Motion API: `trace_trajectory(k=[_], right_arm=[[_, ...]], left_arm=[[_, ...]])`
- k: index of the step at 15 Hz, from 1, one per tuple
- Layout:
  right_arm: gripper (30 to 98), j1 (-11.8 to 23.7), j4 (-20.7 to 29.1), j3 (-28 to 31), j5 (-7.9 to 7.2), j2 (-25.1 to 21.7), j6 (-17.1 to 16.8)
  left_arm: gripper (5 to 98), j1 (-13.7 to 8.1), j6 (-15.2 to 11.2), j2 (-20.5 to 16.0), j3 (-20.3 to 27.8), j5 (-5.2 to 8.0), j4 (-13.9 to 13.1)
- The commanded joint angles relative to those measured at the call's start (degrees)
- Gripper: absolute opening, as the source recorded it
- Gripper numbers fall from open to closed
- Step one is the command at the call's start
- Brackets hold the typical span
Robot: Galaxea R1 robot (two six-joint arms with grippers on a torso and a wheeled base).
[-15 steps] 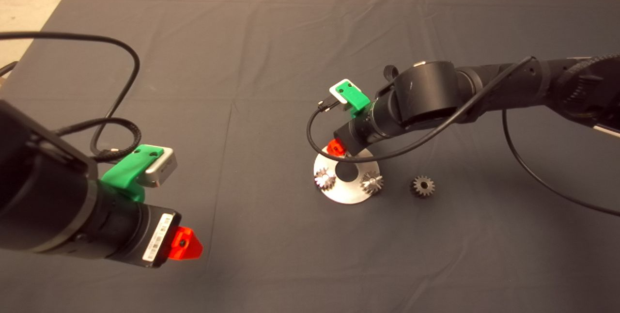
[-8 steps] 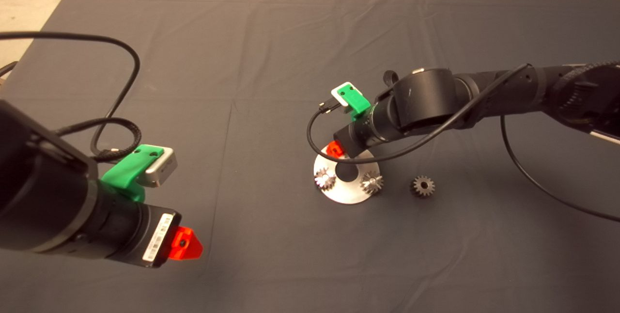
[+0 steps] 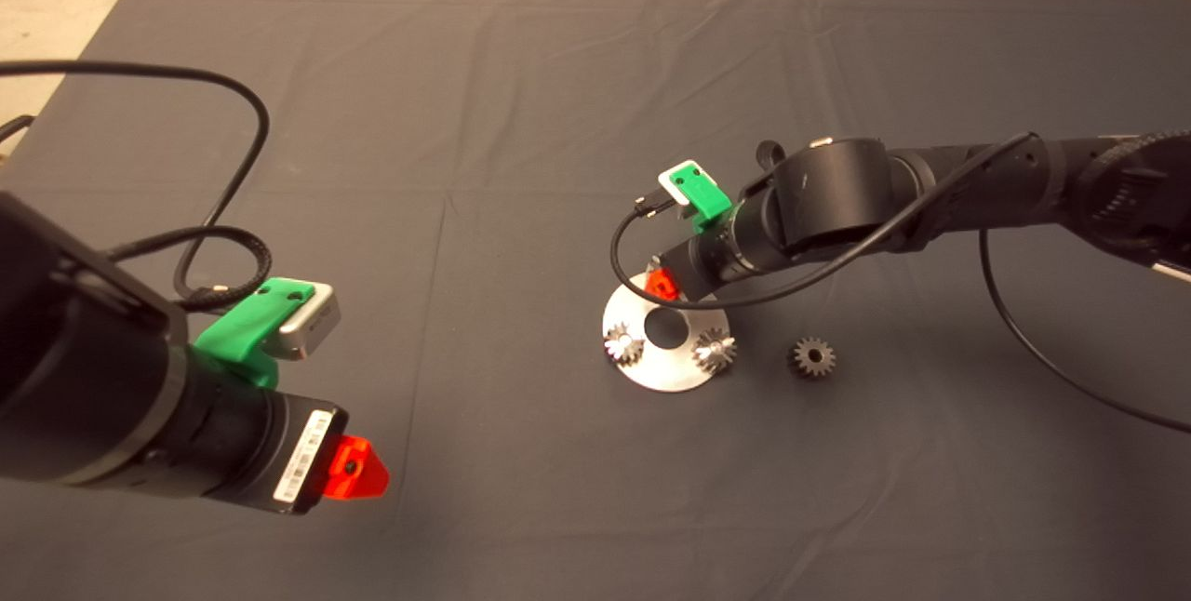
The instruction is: Remove an incorrectly installed larger gear and replace it with the correct smaller gear
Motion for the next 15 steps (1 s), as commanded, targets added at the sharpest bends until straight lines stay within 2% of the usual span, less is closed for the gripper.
trace_trajectory(k=[1,12,15], right_arm=[[97.7,0.2,-2.5,0.1,0.29,-0.1,0.4],[95.7,-0.3,-3.6,-1.4,0.47,0.1,0.4],[90.4,-0.3,-3.6,-2.4,0.55,0.5,0.5]], left_arm=[[97.8,-0.5,0.0,0.1,0.7,0.02,-0.6],[97.8,-0.5,0.0,0.1,0.7,-0.07,-0.6],[97.8,-0.5,0.0,0.1,0.7,0.02,-0.6]])
